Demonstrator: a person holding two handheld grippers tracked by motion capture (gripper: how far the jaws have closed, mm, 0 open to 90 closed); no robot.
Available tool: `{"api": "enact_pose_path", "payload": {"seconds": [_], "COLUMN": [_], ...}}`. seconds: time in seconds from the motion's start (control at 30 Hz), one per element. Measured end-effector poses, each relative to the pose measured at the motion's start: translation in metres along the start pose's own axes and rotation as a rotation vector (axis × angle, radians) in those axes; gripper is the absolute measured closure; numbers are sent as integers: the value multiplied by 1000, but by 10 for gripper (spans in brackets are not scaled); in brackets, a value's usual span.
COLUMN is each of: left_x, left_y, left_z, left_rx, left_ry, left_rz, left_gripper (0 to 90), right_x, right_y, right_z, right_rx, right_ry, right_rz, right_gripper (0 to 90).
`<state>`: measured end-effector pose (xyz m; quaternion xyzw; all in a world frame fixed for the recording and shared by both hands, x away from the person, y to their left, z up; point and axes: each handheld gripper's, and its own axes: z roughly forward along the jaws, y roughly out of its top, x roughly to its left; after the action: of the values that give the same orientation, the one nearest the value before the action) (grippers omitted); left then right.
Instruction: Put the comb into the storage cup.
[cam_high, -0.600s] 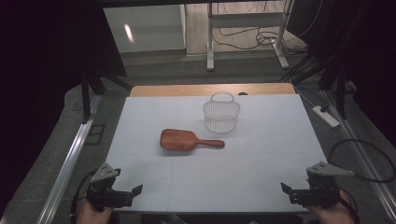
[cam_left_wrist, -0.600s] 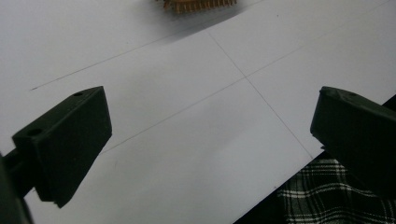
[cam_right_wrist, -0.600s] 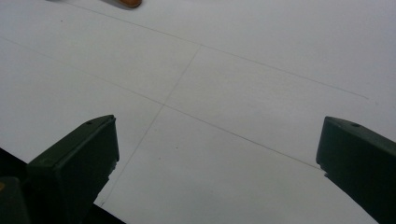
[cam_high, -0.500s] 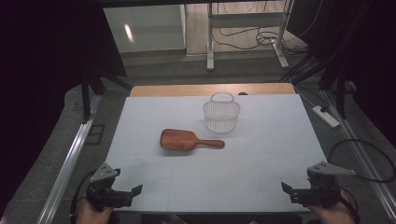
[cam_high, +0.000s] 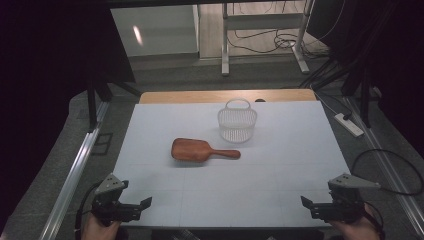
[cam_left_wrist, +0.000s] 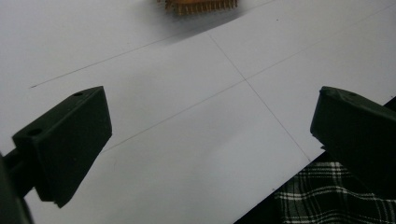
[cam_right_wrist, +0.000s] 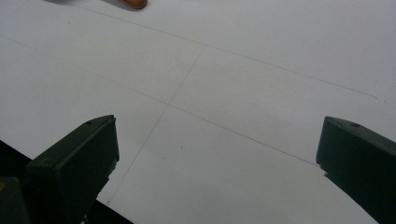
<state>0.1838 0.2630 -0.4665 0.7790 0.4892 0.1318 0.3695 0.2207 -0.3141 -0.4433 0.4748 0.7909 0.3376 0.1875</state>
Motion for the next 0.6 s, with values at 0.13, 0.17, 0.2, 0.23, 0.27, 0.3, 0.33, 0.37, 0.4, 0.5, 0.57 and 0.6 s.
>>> {"api": "enact_pose_path", "payload": {"seconds": [0.13,0.17,0.2,0.23,0.27,0.3,0.33,0.37,0.4,0.5,0.57,0.6], "left_x": [1,2,3,3,4,4,4,5,5,6,6,6], "left_y": [0,0,0,0,0,1,1,1,1,3,5,6], "left_z": [0,0,-1,-1,-1,-1,-1,-1,-1,-2,-2,-2], "left_rx": [2,1,-3,-4,-3,-1,2,4,0,1,3,7], "left_ry": [-5,-5,-10,-14,-18,-21,-19,-18,-17,-21,-25,-23], "left_rz": [-6,-10,-18,-22,-26,-27,-26,-26,-29,-34,-41,-39], "left_gripper": [0,0,0,0,0,0,0,0,0,0,0,0], "right_x": [1,1,1,1,1,1,0,0,0,0,0,0], "right_y": [0,0,0,0,0,0,0,0,0,0,0,1], "right_z": [0,0,1,1,1,1,1,1,1,1,1,1], "right_rx": [3,5,4,5,5,5,5,6,5,6,7,9], "right_ry": [1,1,1,2,1,0,0,0,2,2,3,3], "right_rz": [-6,-8,-7,-8,-8,-7,-6,-6,-5,-4,-5,-5], "right_gripper": [0,0,0,0,0,0,0,0,0,0,0,0]}}
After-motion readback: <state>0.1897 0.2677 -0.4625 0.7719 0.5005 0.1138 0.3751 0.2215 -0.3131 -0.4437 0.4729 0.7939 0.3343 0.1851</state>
